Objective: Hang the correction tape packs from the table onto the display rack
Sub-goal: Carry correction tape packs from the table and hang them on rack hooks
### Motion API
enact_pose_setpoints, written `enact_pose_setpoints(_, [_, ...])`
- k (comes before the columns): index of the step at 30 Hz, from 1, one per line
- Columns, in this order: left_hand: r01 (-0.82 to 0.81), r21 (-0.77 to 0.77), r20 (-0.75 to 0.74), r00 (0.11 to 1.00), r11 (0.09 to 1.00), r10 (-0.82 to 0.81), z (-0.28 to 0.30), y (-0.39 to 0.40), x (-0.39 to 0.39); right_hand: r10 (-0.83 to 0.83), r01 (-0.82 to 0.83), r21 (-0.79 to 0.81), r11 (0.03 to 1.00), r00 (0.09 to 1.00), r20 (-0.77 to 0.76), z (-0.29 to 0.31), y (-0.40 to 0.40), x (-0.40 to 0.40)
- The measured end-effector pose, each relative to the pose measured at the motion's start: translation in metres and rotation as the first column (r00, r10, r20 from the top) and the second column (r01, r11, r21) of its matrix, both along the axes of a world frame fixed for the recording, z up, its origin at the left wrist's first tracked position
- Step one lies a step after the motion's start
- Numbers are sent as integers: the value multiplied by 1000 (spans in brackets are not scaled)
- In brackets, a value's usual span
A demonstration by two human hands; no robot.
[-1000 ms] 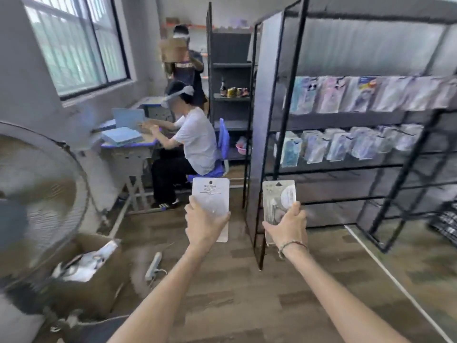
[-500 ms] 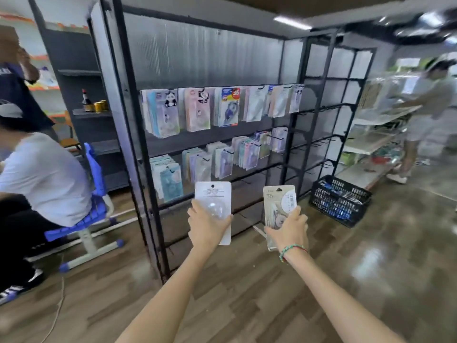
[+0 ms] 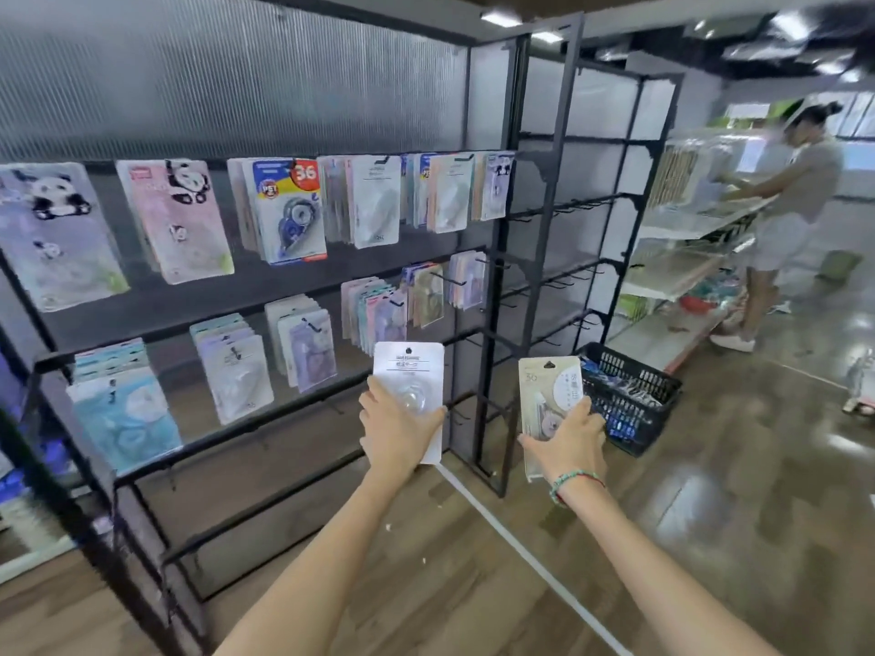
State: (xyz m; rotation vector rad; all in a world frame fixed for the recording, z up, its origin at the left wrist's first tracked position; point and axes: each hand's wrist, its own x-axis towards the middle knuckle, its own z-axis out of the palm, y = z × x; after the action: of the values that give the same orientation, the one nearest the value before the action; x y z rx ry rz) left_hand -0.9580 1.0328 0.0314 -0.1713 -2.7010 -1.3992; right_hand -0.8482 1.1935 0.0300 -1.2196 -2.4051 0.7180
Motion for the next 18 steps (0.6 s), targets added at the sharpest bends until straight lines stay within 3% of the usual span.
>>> enact_pose_setpoints(7, [-97, -22, 39, 994, 995, 98, 1, 125, -40, 104, -105, 12, 994, 994, 28, 3, 139, -59])
enact_pose_setpoints(18, [-213, -61, 58, 975, 975, 216, -7, 243, -134, 271, -271, -3, 963, 962, 38, -5, 251, -179])
